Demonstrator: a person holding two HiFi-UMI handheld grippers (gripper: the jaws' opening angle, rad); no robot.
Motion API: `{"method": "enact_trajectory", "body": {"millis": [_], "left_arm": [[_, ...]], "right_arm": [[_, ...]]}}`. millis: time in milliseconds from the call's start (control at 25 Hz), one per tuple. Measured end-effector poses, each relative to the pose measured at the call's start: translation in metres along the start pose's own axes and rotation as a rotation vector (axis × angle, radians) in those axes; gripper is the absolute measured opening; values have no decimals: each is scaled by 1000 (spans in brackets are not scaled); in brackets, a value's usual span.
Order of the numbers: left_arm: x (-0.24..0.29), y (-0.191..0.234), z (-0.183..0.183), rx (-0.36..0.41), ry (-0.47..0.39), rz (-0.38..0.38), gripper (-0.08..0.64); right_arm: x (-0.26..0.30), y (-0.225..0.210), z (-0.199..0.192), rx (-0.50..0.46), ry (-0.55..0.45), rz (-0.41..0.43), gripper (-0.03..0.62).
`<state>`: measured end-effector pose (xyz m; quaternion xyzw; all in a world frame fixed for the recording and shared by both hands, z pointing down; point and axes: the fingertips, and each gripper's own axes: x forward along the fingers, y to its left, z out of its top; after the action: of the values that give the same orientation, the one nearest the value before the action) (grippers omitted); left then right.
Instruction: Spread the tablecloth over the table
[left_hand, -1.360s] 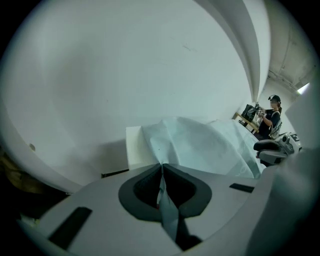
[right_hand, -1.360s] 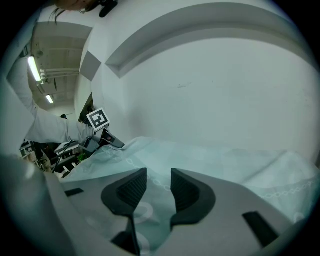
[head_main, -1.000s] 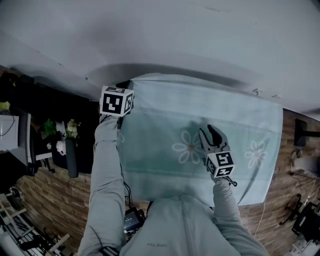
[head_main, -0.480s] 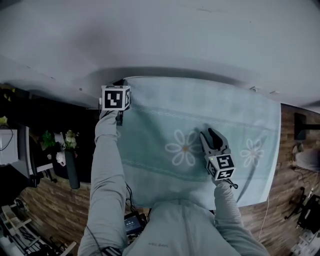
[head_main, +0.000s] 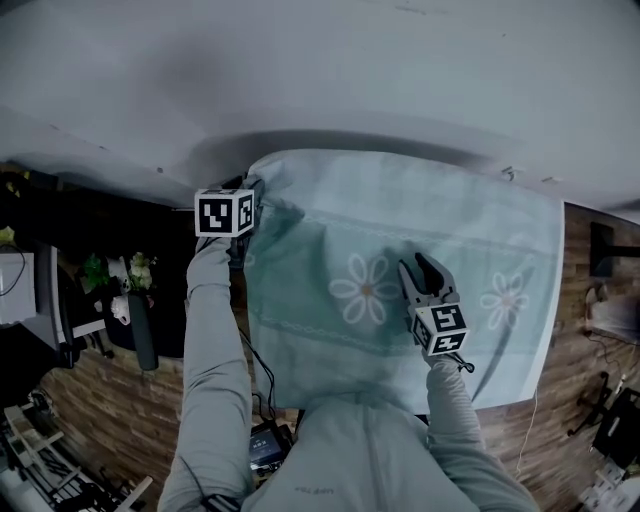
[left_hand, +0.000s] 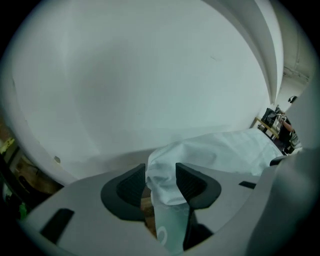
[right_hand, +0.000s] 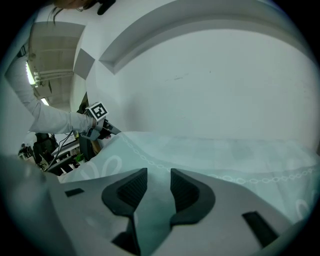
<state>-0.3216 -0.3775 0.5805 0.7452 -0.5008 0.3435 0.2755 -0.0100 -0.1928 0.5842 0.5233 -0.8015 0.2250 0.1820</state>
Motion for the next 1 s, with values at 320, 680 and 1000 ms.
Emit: {"method": "enact_trajectory", "body": {"millis": [320, 680, 1000], "left_arm": [[-69, -65, 15, -22, -158, -38, 192], [-115, -203, -17, 1, -206, -85, 178], [-143, -356, -58, 44, -229, -171, 150]], "right_arm": [[-42, -19, 2, 5, -47, -42, 150], [-113, -46, 0, -41, -87, -25, 150], [-198, -109, -58, -85, -14, -82, 150]]}}
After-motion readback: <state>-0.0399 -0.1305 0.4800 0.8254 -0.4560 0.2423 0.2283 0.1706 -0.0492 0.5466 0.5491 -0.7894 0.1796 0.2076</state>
